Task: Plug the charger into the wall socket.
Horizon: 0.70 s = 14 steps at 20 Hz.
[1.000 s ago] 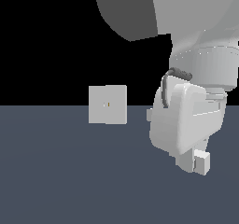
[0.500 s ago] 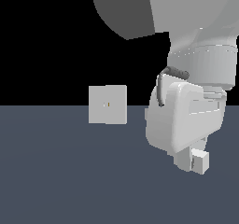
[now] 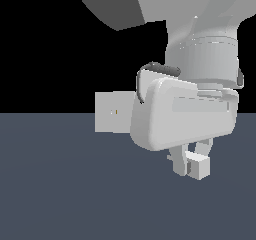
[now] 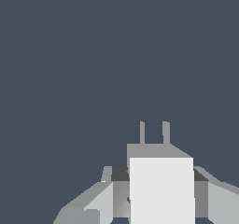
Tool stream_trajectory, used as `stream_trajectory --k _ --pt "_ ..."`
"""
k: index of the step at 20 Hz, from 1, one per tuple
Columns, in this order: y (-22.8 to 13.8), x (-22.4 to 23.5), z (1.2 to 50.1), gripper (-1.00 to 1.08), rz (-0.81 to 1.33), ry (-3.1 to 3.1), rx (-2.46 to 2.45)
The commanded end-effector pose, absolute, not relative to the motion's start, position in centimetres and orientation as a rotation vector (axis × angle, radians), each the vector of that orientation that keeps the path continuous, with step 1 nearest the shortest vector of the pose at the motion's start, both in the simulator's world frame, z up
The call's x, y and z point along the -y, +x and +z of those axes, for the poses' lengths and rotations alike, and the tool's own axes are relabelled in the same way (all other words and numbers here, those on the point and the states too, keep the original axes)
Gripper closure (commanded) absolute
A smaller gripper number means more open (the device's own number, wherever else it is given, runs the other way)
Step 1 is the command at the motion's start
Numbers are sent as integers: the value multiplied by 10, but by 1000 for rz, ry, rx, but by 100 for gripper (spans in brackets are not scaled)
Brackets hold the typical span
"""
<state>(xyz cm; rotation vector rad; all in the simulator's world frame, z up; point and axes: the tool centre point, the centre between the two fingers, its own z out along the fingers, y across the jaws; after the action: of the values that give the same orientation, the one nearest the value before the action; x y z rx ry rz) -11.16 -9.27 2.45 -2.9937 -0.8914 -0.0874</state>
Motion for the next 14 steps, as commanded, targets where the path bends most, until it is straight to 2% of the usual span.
stream_trajectory --k 1,14 --pt "-112 84 29 108 -89 -3013 826" --pt "-107 35 53 108 -93 -3099 441"
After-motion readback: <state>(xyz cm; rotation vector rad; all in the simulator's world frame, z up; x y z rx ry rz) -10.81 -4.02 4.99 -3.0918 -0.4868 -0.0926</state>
